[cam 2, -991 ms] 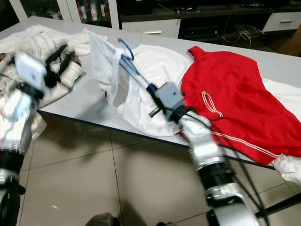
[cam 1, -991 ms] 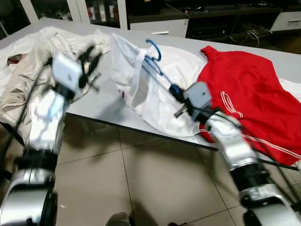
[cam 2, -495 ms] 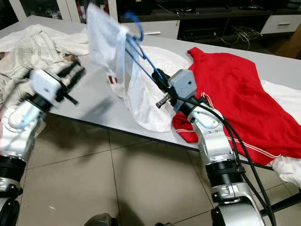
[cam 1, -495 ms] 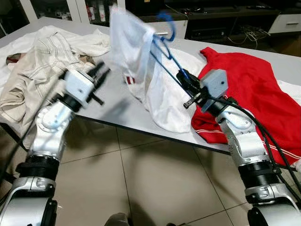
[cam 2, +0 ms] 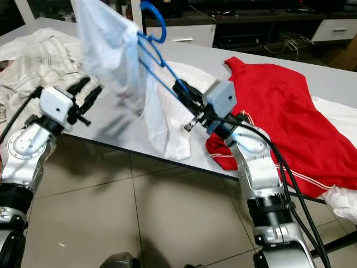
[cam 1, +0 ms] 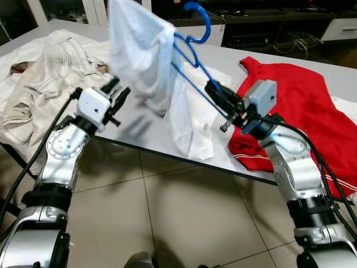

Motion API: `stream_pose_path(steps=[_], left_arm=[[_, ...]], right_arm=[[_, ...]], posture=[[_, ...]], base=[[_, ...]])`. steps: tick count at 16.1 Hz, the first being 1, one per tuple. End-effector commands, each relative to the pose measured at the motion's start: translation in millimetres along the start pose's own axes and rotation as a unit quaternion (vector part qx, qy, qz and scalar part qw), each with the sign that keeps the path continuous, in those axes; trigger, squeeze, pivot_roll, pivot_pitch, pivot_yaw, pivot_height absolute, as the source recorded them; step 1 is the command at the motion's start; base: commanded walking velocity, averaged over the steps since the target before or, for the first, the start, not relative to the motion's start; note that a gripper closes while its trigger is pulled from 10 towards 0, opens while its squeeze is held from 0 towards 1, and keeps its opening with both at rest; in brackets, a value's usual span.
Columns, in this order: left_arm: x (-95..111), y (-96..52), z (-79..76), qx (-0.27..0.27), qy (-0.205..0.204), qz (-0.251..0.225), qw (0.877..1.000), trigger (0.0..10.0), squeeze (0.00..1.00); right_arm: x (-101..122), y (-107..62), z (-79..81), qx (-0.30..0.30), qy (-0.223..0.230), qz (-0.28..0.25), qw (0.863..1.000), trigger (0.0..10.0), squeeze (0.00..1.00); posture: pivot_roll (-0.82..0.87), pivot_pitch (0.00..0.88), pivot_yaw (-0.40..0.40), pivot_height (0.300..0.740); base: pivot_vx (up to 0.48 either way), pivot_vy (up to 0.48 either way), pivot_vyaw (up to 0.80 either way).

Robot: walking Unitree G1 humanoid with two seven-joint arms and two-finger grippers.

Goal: Hang hanger

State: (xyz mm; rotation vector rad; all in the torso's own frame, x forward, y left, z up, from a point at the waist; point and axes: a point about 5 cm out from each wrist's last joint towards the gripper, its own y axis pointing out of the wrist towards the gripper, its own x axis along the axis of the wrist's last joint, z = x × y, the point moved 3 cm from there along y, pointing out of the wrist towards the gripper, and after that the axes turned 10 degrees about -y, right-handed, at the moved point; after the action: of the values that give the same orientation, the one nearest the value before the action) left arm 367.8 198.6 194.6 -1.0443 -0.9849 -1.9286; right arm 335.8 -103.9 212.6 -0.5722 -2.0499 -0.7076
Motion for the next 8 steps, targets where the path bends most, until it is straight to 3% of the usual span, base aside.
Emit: stream_pose_path(steps=[1,2,3,8], left_arm=[[13,7.4,13.5,0.053,-0.010,-0.040,0.998,10.0,1.00],[14,7.9,16.2,0.061,-0.018,-0.044,0.997,10.0,1.00],[13,8.2,19.2,0.068,-0.035,-0.044,0.996,10.0,0.00],[1,9.9,16.6,0.060,-0.034,-0.010,0.998,10.0,0.00]], right_arm=[[8,-0.1,2.5,0.012,-0.008,-0.011,1.000,10.0,0.00],[8,-0.4,3.2,0.014,-0.008,-0.010,1.000,10.0,0.00],[8,-0.9,4.1,0.016,-0.007,-0.008,1.000,10.0,0.00],[10,-1.6,7.3,0.025,-0.005,-0.008,1.000,10.0,0.00]], posture=[[0.10,0.000,-0.026,0.740],[0.10,0.000,-0.025,0.740],[0.10,0.000,-0.025,0.740],[0.10,0.001,-0.024,0.740]], base=[[0.000,0.000,0.00],[0.000,0.000,0.00],[0.000,0.000,0.00],[0.000,0.000,0.00]])
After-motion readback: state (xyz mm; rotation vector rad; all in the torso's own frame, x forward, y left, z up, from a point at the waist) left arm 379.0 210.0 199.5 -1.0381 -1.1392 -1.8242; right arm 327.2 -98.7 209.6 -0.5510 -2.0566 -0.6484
